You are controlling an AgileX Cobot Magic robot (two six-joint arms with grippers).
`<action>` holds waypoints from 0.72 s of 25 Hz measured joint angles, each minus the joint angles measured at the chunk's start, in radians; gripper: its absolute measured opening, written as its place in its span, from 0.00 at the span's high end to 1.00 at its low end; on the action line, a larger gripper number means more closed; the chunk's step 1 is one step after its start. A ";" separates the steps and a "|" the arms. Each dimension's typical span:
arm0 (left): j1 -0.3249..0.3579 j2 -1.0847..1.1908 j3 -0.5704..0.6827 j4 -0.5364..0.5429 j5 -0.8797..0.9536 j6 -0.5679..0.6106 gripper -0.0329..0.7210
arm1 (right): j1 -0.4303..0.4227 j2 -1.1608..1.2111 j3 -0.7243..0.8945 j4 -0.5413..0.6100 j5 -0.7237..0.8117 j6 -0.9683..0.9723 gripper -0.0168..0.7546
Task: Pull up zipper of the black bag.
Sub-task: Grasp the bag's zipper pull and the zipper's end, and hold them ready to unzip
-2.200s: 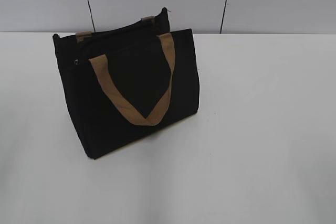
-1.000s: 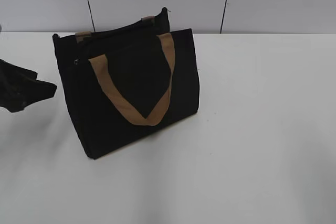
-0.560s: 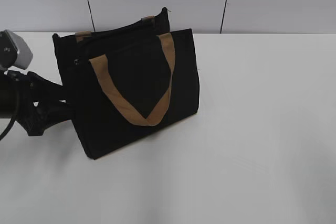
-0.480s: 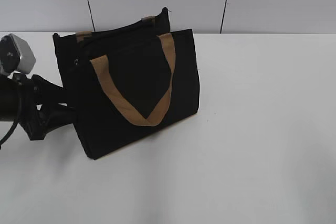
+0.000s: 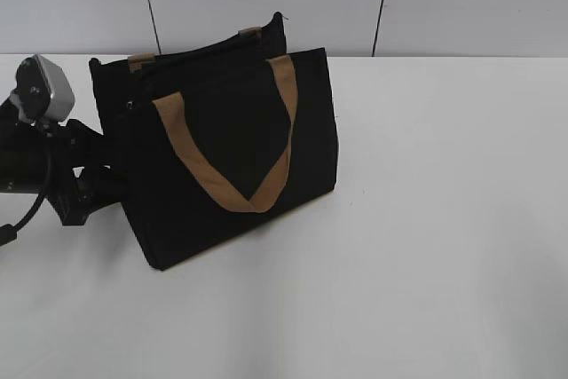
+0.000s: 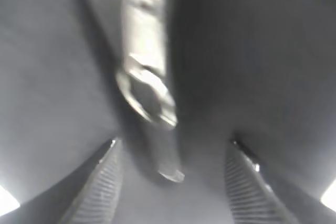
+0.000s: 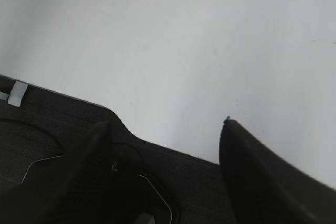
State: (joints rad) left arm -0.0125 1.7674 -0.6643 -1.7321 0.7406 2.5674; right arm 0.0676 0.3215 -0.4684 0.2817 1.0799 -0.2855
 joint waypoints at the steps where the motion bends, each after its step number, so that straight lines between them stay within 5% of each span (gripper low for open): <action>1: 0.000 0.004 -0.008 0.000 -0.001 0.000 0.34 | 0.000 0.000 0.000 0.000 0.000 0.000 0.35; 8: 0.000 0.006 -0.016 0.000 -0.005 0.001 0.41 | 0.000 0.000 0.000 0.002 0.001 0.000 0.35; 14: 0.000 0.006 -0.019 0.000 -0.007 0.001 0.86 | 0.000 0.000 0.000 0.002 0.001 0.000 0.35; 18: 0.000 0.006 -0.019 0.000 -0.030 0.001 0.92 | 0.000 0.000 0.000 0.002 0.000 0.000 0.35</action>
State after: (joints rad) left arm -0.0125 1.7739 -0.6837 -1.7321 0.7109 2.5685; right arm 0.0676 0.3215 -0.4684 0.2836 1.0797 -0.2855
